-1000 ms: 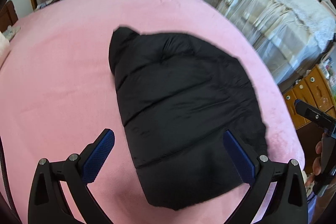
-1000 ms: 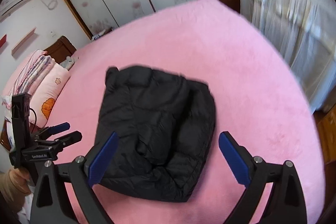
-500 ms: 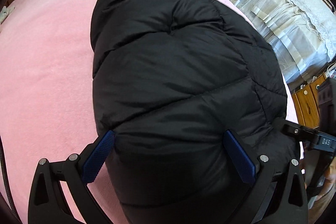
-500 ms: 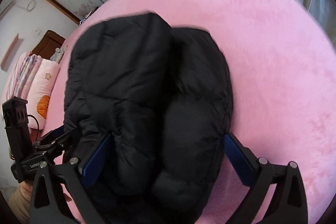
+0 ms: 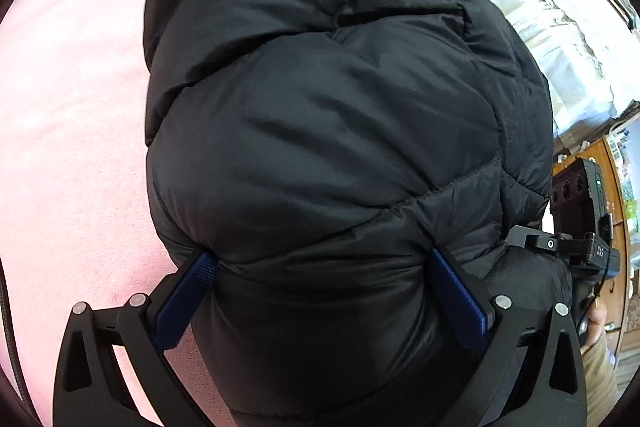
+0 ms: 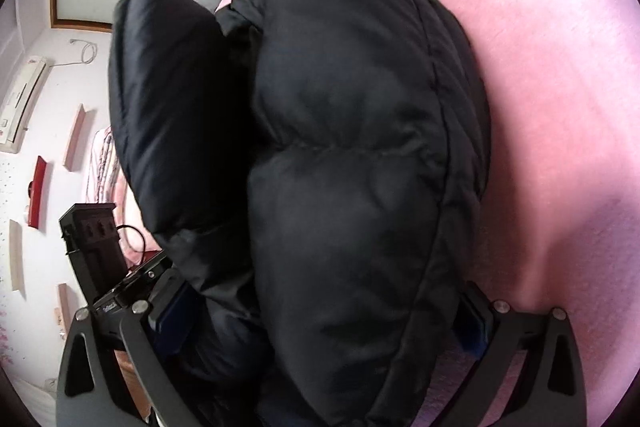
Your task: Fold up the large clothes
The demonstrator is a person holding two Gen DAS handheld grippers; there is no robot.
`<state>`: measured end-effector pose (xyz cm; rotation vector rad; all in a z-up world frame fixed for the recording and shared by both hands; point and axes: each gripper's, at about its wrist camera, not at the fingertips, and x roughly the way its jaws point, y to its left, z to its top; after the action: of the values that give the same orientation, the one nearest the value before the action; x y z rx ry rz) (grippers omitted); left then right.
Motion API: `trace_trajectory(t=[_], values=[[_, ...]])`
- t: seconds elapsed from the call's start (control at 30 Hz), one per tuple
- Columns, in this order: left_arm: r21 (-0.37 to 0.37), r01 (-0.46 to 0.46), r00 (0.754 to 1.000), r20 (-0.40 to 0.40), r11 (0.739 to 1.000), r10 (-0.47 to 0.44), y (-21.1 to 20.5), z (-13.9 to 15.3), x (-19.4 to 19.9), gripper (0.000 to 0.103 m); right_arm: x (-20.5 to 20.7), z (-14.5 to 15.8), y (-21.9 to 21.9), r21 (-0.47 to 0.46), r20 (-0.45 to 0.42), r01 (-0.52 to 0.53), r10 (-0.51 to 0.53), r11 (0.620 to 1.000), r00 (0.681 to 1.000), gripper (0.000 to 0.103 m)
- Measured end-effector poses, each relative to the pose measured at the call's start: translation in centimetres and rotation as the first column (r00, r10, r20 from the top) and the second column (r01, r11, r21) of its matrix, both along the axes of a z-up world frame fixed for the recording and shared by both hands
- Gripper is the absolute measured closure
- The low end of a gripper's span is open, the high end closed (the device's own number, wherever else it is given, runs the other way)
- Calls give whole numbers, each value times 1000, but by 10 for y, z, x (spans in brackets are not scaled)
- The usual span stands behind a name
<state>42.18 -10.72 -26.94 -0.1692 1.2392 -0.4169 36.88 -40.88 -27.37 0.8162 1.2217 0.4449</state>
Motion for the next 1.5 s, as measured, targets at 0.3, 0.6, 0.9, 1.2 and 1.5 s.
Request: trace_trajectory(t=[0.3,0.6,0.9,1.2,1.5], values=[[-52,79,991,-103,995,-84,20,-11,24,0,-15,4,6,-21,12,-48,48,999,999,0],[12,33,999,-7,999,-33,11,1,20,29,-45,33,21,-32,67,-23,25,999,997,44],[30,98,987,129,995,-101,17,66,5,74,-81,107,46,-66,163,-12,23,998,986,68],[-8,61,984,171,998,-58,62,96,-10,75,-100,161,83,-111,234,-39,64,993,970,68],[-17,21,970,243,1000,-16,98,119,-49,76,-56,173,112,-90,298,-67,91,994,950,68]])
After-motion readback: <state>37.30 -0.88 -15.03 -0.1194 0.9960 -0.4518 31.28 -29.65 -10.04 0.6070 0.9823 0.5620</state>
